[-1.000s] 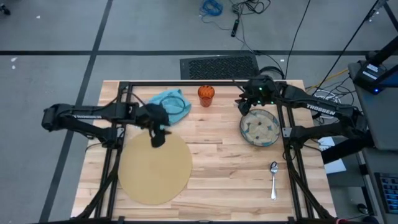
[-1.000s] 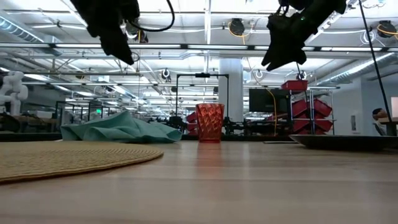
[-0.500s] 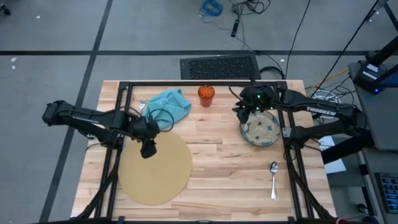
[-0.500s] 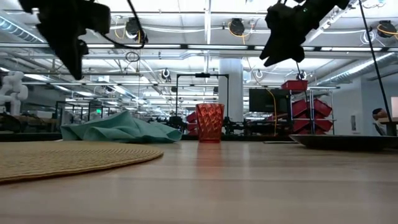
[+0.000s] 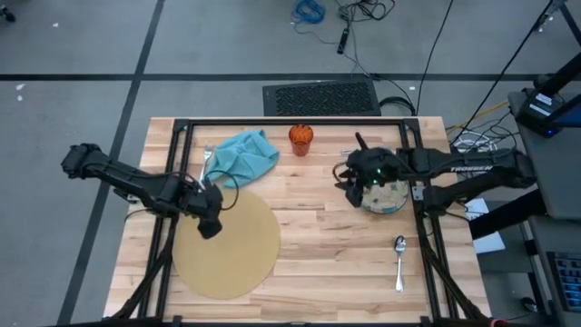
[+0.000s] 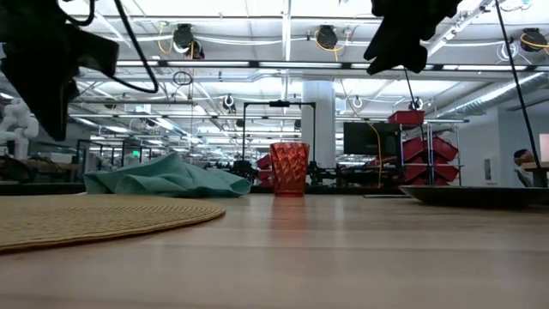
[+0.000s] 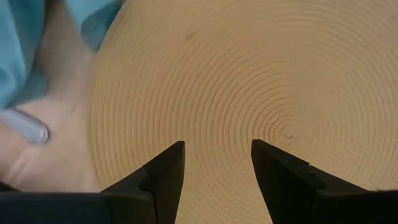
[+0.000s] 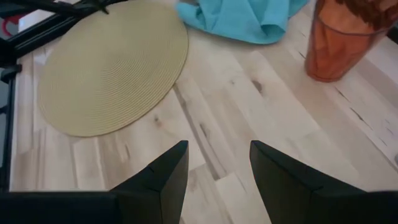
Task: Set table place
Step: Move the beige table mat to the center of the table
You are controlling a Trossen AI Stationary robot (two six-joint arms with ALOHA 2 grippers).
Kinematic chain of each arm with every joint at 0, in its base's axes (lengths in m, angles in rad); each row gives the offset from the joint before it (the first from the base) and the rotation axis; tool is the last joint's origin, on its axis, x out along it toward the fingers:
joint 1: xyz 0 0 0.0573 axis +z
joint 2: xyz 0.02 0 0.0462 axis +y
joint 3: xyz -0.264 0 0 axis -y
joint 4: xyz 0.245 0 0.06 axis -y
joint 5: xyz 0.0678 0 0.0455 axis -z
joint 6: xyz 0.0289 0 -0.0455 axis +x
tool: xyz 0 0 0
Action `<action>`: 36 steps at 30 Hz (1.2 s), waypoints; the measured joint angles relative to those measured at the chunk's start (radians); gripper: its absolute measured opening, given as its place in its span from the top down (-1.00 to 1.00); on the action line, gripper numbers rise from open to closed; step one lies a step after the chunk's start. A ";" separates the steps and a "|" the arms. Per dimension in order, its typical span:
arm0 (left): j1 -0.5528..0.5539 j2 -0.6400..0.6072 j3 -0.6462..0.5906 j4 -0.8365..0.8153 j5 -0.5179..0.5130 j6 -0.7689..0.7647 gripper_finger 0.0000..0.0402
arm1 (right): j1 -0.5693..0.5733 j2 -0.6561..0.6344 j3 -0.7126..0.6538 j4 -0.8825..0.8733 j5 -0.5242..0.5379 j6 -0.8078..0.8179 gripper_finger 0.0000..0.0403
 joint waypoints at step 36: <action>0.379 0.049 -0.219 0.128 -0.173 -0.032 0.15 | 0.233 0.025 0.000 0.001 0.175 0.100 0.18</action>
